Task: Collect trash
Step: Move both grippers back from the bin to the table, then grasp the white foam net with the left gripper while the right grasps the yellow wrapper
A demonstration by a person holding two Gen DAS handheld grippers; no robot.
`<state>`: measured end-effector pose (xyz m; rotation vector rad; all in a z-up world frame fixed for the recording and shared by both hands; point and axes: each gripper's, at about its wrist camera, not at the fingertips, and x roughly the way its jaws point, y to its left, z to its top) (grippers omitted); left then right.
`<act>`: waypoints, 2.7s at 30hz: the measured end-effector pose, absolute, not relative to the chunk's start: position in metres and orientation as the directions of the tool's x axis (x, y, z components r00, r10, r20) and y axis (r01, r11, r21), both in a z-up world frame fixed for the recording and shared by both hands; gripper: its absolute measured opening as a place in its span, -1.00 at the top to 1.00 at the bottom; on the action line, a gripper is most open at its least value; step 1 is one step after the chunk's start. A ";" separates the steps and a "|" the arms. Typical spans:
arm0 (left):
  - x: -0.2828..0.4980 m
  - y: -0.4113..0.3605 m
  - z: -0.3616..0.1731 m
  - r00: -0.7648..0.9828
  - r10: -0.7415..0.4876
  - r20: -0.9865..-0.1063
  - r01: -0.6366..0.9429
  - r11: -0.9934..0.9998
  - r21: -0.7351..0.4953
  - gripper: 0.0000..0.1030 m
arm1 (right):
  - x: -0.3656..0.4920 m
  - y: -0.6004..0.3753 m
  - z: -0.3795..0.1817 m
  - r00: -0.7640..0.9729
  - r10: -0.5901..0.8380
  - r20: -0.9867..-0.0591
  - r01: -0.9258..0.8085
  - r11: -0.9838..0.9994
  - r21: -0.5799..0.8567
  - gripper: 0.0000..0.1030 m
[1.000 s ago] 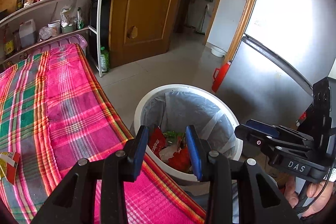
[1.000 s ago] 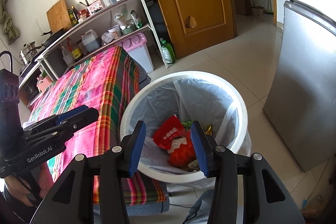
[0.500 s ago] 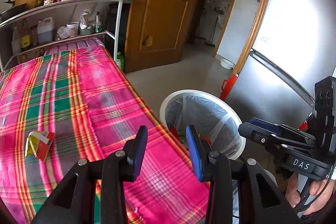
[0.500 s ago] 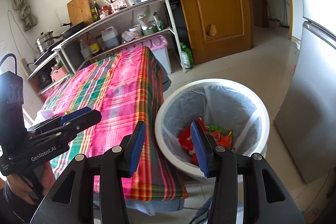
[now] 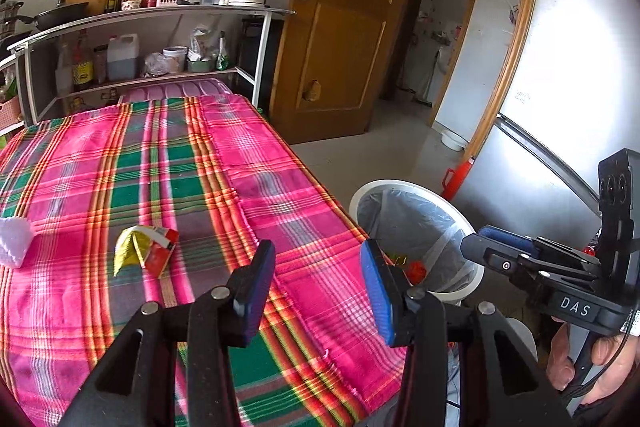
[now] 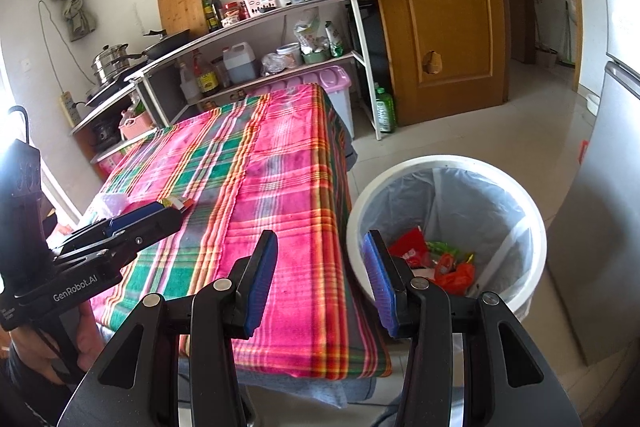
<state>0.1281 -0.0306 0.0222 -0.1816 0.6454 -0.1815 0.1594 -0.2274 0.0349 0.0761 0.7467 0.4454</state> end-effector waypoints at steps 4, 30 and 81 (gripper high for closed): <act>0.119 -0.020 0.022 0.794 -0.203 -0.573 0.088 0.971 -0.222 0.10 | 0.156 -0.218 0.036 0.635 0.430 -0.642 -0.384 0.897 0.221 0.10; 0.076 0.119 0.007 0.821 0.048 -0.569 -0.226 0.942 -0.246 -0.10 | 0.169 -0.080 0.021 0.494 0.542 -0.680 -0.603 0.777 0.182 0.05; 0.131 0.229 -0.035 0.708 0.117 -0.696 -0.422 0.861 -0.285 0.18 | 0.237 0.028 -0.030 0.379 0.504 -0.776 -0.655 0.738 0.160 0.15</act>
